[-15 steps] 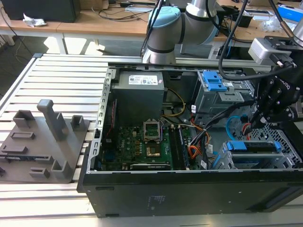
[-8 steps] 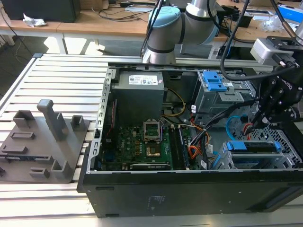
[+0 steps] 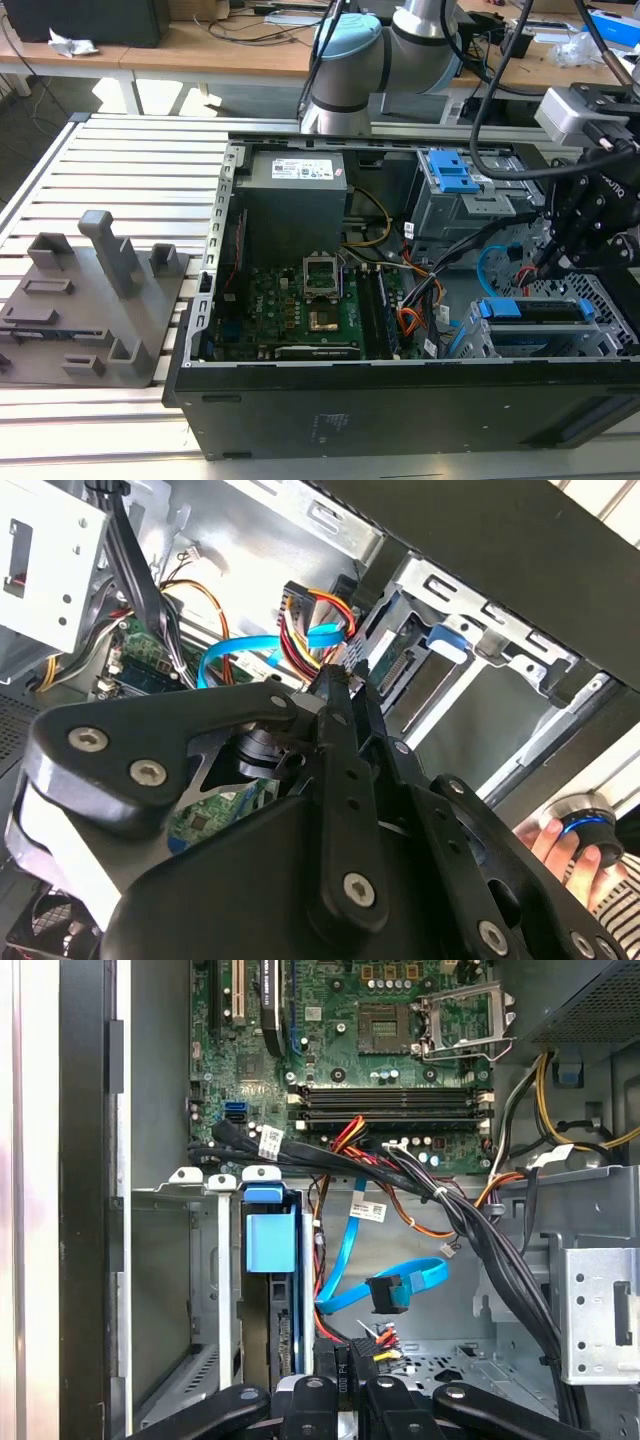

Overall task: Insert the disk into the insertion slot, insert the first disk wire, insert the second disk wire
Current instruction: 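Insert the first disk wire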

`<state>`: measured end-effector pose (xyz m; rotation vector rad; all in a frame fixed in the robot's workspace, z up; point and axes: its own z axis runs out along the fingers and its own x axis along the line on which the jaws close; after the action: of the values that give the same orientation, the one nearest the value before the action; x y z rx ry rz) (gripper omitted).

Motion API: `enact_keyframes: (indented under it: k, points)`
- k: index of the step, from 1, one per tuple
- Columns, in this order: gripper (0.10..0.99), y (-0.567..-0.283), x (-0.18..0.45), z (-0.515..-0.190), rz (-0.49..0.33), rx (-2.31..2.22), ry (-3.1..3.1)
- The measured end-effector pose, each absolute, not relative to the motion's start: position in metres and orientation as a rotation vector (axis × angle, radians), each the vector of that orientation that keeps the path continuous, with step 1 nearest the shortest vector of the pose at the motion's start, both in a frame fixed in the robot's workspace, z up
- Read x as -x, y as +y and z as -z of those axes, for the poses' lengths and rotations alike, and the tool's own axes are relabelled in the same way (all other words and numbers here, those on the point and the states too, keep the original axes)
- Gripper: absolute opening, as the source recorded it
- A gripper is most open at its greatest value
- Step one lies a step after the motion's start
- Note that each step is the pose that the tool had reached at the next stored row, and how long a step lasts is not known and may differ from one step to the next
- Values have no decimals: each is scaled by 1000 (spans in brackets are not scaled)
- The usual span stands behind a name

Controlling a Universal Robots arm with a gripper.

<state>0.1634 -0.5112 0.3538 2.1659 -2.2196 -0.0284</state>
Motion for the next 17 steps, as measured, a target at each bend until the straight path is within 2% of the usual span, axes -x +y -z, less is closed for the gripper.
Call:
enact_keyframes:
  k: [17]
  points:
    - [176, -513, -163, -341, 28, -2166, -2220]
